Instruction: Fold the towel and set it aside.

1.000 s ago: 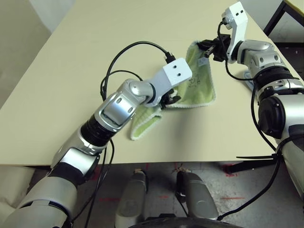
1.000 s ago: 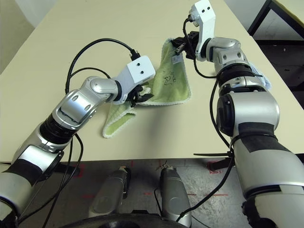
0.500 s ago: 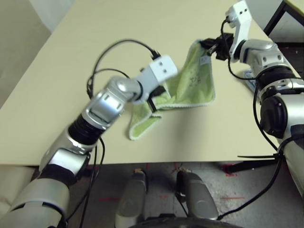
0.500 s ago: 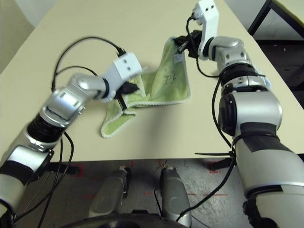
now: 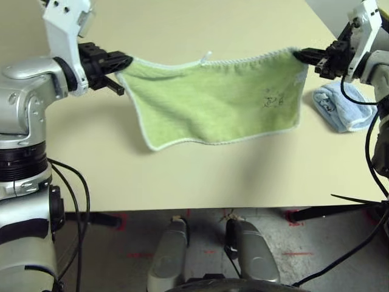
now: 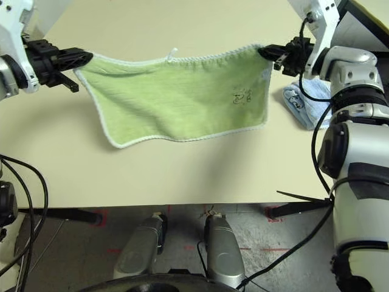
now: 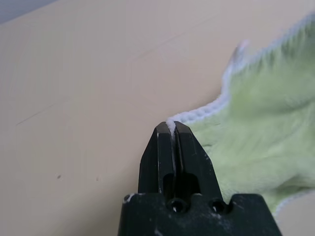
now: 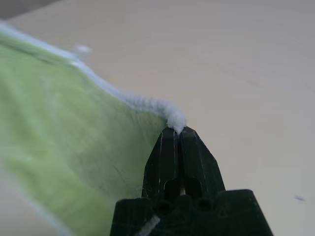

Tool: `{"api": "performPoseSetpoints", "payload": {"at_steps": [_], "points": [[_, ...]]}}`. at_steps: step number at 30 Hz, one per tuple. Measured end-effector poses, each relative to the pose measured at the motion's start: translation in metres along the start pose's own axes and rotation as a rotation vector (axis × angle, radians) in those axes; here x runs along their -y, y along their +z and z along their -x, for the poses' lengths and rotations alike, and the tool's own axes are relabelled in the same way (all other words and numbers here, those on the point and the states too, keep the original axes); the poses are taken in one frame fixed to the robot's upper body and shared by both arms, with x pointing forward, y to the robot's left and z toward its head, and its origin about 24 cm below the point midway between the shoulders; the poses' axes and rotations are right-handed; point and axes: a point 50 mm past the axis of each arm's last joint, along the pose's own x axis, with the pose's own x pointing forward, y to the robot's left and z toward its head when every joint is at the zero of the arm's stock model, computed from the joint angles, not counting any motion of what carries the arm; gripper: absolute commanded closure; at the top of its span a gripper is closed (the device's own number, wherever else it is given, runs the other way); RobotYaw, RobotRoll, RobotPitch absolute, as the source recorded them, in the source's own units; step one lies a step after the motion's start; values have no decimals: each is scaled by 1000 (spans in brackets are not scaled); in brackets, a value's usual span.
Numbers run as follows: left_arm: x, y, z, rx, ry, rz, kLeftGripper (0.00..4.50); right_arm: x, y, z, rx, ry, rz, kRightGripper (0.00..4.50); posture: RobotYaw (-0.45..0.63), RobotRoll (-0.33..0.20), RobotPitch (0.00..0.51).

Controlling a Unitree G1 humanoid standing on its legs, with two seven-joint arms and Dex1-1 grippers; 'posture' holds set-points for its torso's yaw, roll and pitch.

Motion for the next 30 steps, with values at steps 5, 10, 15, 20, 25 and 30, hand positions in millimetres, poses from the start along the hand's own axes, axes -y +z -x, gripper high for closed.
{"api": "performPoseSetpoints", "payload": {"at_steps": [5, 10, 15, 20, 25, 30], "points": [[-7, 0, 5, 8, 1, 20, 4469, -1, -4, 20, -44, 111, -91, 4500, 204, 0, 116], [-10, 0, 8, 49, -90, 125, 4469, -6, 0, 28, -55, 244, -242, 4500, 197, 0, 114], [-13, -1, 11, 75, -167, 206, 4469, -6, 10, 32, -60, 258, -271, 4500, 192, 0, 114], [-21, -9, 7, 79, -183, 286, 4469, -1, 12, 21, -49, 156, -125, 4500, 191, 0, 113], [-54, 19, -9, 252, 49, 216, 4469, 16, 42, -7, 151, -329, 88, 4500, 192, 0, 113], [-67, 49, 0, 444, 140, 122, 4469, 23, 98, 9, 385, -502, 182, 4500, 188, 0, 131]]}}
